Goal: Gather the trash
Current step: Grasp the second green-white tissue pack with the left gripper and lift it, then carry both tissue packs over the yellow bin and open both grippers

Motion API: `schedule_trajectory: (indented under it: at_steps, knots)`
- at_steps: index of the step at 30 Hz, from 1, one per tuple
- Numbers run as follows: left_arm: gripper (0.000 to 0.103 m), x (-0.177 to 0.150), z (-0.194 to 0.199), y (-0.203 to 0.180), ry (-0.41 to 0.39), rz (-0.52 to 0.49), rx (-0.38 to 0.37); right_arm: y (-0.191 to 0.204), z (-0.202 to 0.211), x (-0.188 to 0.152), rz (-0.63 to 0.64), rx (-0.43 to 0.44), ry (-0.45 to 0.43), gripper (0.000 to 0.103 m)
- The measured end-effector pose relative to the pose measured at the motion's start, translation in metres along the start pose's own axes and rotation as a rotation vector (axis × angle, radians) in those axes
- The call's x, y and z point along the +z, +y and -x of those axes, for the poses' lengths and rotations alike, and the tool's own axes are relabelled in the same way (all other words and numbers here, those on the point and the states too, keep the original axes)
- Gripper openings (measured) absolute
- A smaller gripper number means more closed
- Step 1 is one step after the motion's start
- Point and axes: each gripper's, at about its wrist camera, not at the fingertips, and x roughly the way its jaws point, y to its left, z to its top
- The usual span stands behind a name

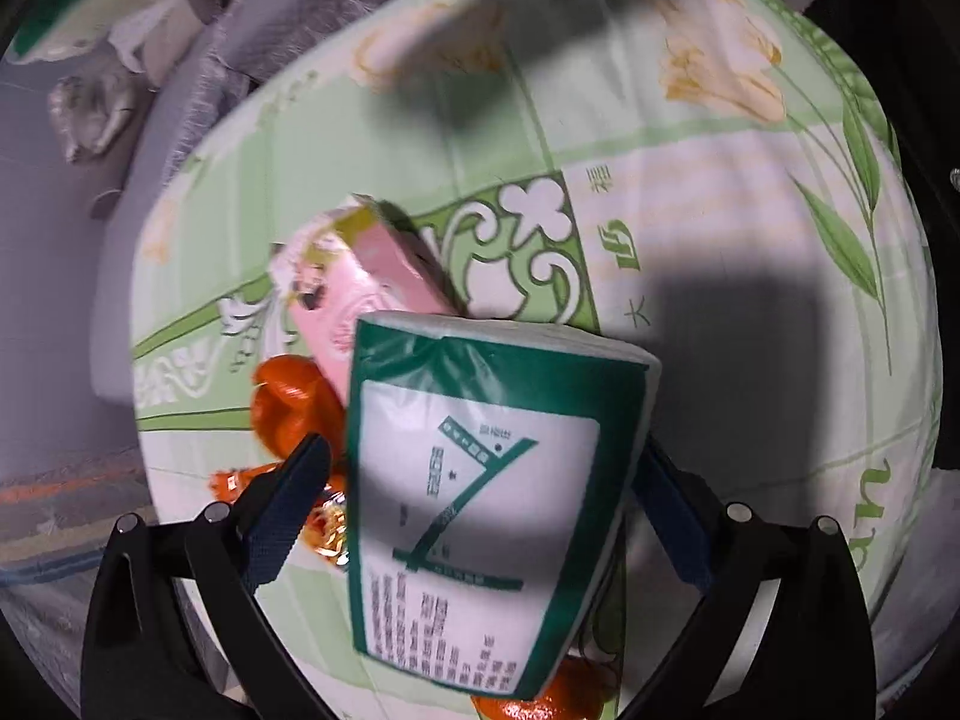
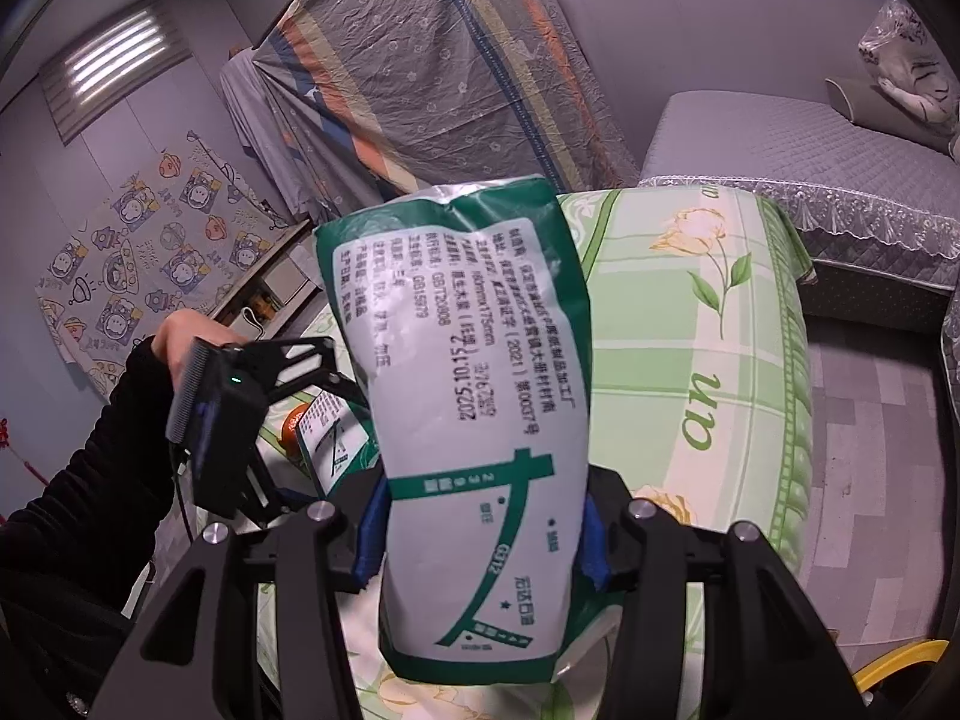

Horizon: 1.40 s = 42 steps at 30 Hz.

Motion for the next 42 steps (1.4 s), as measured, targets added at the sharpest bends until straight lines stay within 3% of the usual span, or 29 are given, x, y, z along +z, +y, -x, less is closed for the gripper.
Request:
schedule_trajectory:
  at_steps: [2,4,7,11,14,17,19,21,23,27,34,42]
  knots:
    - [0.094,0.004,-0.011,0.006,0.017,0.015,-0.036,0.0,0.002,-0.003,-0.005,0.012,-0.005,0.047]
    - [0.082,0.003,-0.014,0.014,0.005,0.079,-0.067,0.0,0.006,-0.006,-0.009,0.017,-0.006,0.047]
    - [0.074,-0.005,-0.002,0.017,-0.033,0.167,-0.041,0.0,0.013,-0.014,-0.013,0.023,-0.011,0.047]
    - [0.074,-0.013,0.048,0.006,-0.161,0.289,0.017,0.002,0.034,-0.027,-0.026,0.04,-0.047,0.047]
    - [0.074,-0.012,0.102,-0.008,-0.329,0.393,0.078,0.004,0.054,-0.041,-0.045,0.059,-0.085,0.047]
    - [0.074,0.004,0.144,-0.024,-0.464,0.51,0.243,0.007,0.082,-0.059,-0.06,0.06,-0.143,0.047]
    - [0.075,0.025,0.165,-0.037,-0.527,0.603,0.404,0.005,0.106,-0.072,-0.078,0.049,-0.199,0.047]
    - [0.075,0.051,0.176,-0.046,-0.547,0.692,0.505,0.001,0.129,-0.084,-0.099,0.029,-0.252,0.047]
    - [0.075,0.078,0.181,-0.054,-0.556,0.775,0.552,-0.006,0.152,-0.098,-0.129,-0.004,-0.304,0.047]
    - [0.075,0.131,0.185,-0.057,-0.614,0.879,0.502,-0.025,0.195,-0.128,-0.204,-0.087,-0.381,0.046]
    - [0.075,0.232,0.172,-0.059,-0.653,0.876,0.412,-0.067,0.255,-0.189,-0.367,-0.285,-0.498,0.046]
    - [0.075,0.311,0.128,-0.048,-0.634,0.866,0.369,-0.111,0.258,-0.236,-0.478,-0.471,-0.483,0.046]
